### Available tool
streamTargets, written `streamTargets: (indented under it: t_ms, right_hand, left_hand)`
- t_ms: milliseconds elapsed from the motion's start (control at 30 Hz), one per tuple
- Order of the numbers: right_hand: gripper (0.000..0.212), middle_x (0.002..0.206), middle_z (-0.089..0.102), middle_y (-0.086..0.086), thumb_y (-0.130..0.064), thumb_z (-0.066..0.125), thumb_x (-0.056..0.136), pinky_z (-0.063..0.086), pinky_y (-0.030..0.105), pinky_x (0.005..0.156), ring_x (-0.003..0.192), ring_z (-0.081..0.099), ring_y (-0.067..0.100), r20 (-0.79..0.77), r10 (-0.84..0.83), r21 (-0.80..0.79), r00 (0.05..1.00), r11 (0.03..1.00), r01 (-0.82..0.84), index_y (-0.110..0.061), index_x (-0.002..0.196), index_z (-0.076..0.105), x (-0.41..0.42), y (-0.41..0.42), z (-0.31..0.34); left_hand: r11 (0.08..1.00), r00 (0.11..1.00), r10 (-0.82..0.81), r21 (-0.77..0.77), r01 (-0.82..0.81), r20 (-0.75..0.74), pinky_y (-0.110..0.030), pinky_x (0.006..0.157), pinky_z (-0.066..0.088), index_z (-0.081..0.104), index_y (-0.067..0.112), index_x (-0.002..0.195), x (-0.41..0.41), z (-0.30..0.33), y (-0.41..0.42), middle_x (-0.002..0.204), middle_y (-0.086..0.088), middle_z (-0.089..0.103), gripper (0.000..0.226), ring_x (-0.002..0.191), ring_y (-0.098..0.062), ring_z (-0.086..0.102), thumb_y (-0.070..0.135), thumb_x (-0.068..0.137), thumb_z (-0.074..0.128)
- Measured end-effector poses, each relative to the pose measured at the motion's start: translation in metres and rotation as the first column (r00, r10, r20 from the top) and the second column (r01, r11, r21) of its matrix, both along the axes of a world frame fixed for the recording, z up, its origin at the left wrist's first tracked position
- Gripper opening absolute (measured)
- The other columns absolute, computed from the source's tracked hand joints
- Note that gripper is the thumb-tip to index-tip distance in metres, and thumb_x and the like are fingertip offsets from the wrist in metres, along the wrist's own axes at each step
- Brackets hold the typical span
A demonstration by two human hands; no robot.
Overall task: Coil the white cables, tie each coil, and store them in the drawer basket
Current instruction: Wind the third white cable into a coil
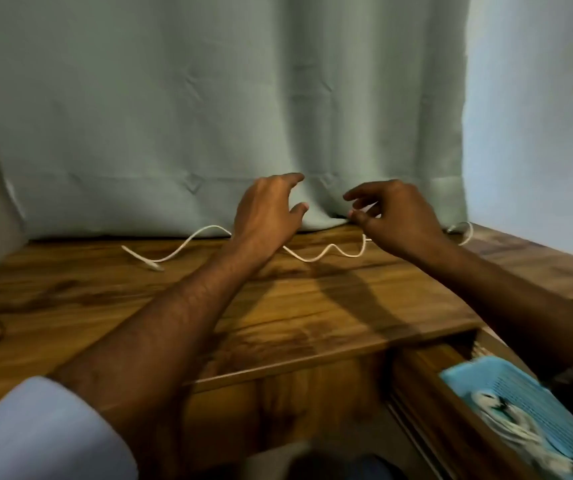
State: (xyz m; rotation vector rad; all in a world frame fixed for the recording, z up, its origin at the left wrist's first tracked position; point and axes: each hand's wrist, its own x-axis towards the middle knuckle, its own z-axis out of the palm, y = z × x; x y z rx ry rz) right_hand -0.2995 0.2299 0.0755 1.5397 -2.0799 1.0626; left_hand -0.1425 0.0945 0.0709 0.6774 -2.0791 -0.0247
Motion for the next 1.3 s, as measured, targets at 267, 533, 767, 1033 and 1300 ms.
streamTargets:
  t_ms: [267,533,767,1033,1300]
  right_hand:
    - [0.033,0.108,0.076,-0.013,-0.04,0.076,0.088,0.06,0.038,0.088,0.094,0.071,0.008,0.002,0.225,-0.017,0.974,0.974,-0.225,-0.038,0.12,0.073,0.076,-0.128,0.006]
    - [0.03,0.107,0.077,-0.011,-0.029,0.069,0.091,0.057,0.035,0.091,0.102,0.071,0.015,0.018,0.349,0.055,0.937,0.935,-0.349,-0.035,0.12,0.073,0.124,-0.24,-0.057]
    - [0.054,0.151,0.053,0.002,-0.023,0.061,0.092,0.039,0.046,0.113,0.139,0.048,0.024,-0.284,0.374,0.225,0.883,0.921,-0.318,-0.027,0.146,0.054,0.138,-0.311,-0.11]
    - [0.024,0.118,0.074,0.001,-0.032,0.063,0.097,0.046,0.035,0.086,0.113,0.065,0.029,-0.298,0.426,0.334,0.854,0.885,-0.325,-0.03,0.117,0.075,0.121,-0.3,-0.111]
    - [0.021,0.111,0.075,-0.005,-0.028,0.068,0.093,0.052,0.034,0.076,0.103,0.069,0.024,-0.349,0.559,0.274,0.752,0.828,-0.489,-0.028,0.113,0.075,0.116,-0.285,-0.105]
  left_hand:
    - [0.972,0.975,0.221,0.088,-0.218,-0.03,-0.036,0.107,0.047,0.063,0.021,0.135,0.095,-0.005,-0.084,0.132,-0.003,0.067,0.047,0.124,-0.023,0.059,0.026,0.089,0.073]
    - [0.813,0.797,0.572,0.266,-0.518,-0.193,-0.046,0.104,0.044,0.05,0.016,0.139,0.15,-0.106,-0.184,0.14,-0.01,0.056,0.051,0.128,-0.031,0.052,0.035,0.094,0.064]
    - [0.751,0.863,0.44,0.628,-0.202,-0.249,-0.042,0.07,0.058,0.067,0.012,0.097,0.153,-0.132,-0.252,0.088,-0.012,0.072,0.019,0.075,-0.029,0.069,0.021,0.102,0.05]
    - [0.698,0.798,0.227,0.665,0.266,-0.558,-0.023,0.04,0.048,0.061,-0.001,0.092,0.142,-0.123,-0.241,0.07,-0.011,0.063,0.019,0.04,-0.013,0.061,0.013,0.103,0.054]
    - [0.71,0.736,0.332,0.67,0.217,-0.59,-0.013,0.034,0.028,0.054,0.008,0.066,0.138,-0.108,-0.234,0.044,-0.003,0.05,0.048,0.026,-0.009,0.039,0.035,0.104,0.05]
